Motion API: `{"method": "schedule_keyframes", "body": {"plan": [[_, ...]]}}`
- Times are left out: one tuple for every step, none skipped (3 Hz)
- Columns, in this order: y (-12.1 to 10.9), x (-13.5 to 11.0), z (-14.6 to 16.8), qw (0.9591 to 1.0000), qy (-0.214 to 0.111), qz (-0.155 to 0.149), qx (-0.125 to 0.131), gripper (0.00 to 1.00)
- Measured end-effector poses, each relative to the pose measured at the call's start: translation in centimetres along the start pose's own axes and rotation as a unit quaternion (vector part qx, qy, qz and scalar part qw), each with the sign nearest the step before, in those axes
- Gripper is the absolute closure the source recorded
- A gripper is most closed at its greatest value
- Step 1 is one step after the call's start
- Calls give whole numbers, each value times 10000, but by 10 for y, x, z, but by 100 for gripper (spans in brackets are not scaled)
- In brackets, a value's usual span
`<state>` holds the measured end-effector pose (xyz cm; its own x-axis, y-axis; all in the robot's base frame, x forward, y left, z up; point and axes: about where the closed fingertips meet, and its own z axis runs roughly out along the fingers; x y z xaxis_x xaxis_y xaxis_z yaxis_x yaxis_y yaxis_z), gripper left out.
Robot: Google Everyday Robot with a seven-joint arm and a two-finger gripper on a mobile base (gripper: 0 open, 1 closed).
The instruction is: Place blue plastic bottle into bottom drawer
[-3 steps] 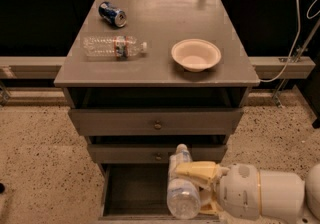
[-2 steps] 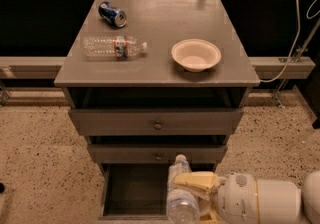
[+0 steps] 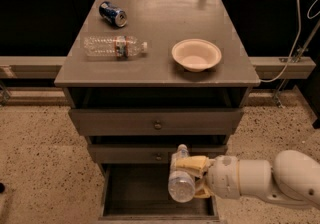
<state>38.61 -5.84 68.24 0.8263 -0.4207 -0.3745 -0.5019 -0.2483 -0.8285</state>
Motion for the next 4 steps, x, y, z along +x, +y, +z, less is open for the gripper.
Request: {"method": "schedule_keyframes", "body": {"plan": [[65, 73, 43, 9995, -182, 69, -266, 100], [145, 107, 75, 9957, -603, 536, -458, 100], [200, 119, 88, 9926, -788, 785, -492, 100], [205, 117, 92, 9919, -825, 847, -475, 100]]}}
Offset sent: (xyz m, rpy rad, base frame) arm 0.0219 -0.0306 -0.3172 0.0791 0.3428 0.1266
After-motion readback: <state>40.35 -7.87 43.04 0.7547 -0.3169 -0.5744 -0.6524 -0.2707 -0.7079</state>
